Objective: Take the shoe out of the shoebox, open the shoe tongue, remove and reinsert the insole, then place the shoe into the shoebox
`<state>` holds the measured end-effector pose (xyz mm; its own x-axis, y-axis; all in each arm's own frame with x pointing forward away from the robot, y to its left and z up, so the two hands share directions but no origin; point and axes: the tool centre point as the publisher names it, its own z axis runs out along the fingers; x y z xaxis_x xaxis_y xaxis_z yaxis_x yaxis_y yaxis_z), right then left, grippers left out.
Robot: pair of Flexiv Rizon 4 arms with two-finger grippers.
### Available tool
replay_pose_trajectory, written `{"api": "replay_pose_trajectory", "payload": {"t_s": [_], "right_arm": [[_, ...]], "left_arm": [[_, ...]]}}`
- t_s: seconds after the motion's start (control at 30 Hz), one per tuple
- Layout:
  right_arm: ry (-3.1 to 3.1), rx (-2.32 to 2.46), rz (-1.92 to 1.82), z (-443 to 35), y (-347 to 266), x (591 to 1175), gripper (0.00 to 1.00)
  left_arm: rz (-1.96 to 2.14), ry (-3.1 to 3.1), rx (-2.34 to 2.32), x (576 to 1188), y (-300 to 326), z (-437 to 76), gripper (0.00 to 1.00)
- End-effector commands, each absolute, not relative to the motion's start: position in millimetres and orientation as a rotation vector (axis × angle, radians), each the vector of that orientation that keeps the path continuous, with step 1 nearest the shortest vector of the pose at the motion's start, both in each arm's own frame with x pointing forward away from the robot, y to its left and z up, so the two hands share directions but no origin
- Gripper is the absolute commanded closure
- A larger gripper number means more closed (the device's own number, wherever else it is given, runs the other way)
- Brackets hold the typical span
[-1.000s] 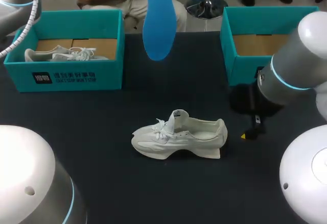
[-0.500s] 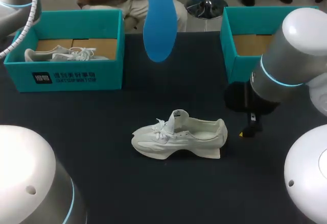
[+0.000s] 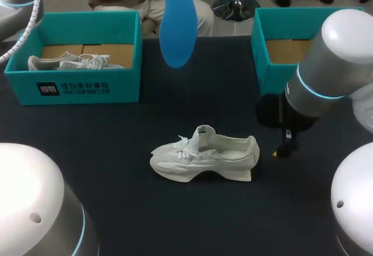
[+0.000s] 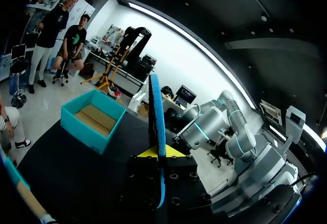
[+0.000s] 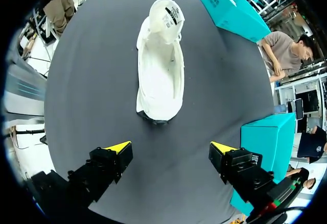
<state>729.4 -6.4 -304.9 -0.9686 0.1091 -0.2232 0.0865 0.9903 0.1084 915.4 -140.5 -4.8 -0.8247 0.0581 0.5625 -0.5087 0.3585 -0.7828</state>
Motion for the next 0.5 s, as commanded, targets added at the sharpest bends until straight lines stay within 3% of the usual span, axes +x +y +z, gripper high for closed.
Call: {"api": "replay_pose_trajectory", "payload": {"t_s": [0.03, 0.5], "right_arm": [[2.900, 0.145, 0.142, -305.3, -7.0, 727.7, 0.00], [2.896, 0.149, 0.153, -301.6, -5.0, 728.7, 0.00]], "left_arm": [[1.479, -2.121, 0.386, 917.6, -140.6, -4.6, 1.00], [1.479, -2.121, 0.386, 917.6, -140.6, -4.6, 1.00]]}}
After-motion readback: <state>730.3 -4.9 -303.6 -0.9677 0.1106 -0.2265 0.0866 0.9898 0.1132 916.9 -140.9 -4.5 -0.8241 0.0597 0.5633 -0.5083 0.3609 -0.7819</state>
